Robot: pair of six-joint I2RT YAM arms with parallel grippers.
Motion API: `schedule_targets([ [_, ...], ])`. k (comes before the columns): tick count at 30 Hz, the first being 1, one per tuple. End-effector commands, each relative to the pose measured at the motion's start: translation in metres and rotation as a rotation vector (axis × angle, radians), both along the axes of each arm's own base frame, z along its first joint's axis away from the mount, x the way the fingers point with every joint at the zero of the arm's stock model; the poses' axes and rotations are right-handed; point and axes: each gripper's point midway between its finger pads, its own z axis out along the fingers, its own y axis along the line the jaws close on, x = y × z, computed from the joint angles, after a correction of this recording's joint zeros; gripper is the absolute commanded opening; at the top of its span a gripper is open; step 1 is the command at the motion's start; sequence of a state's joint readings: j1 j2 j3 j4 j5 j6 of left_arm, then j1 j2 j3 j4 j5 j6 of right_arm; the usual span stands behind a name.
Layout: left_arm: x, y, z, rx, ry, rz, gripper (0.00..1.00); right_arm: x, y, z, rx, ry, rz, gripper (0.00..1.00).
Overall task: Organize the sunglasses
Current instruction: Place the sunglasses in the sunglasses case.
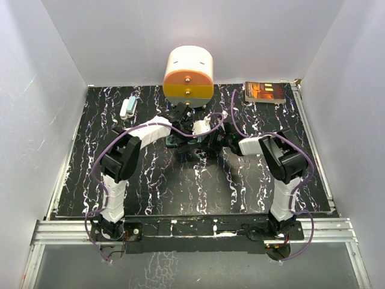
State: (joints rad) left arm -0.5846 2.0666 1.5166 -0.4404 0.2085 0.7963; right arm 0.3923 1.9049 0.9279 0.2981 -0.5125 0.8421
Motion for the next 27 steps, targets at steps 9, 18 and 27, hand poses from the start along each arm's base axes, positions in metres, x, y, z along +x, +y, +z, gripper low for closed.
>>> schedule_targets([
  [9, -0.013, -0.004, 0.013, -0.04, 0.029, -0.014, 0.97, 0.023, 0.007, 0.041, 0.126, -0.154, 0.002, 0.08],
  [18, -0.012, -0.006, 0.018, -0.055, 0.023, -0.012, 0.97, 0.043, -0.003, 0.038, 0.102, -0.146, -0.024, 0.08],
  [27, -0.019, -0.008, 0.026, -0.079, 0.031, -0.018, 0.97, 0.057, -0.005, 0.017, 0.081, -0.124, -0.043, 0.08],
])
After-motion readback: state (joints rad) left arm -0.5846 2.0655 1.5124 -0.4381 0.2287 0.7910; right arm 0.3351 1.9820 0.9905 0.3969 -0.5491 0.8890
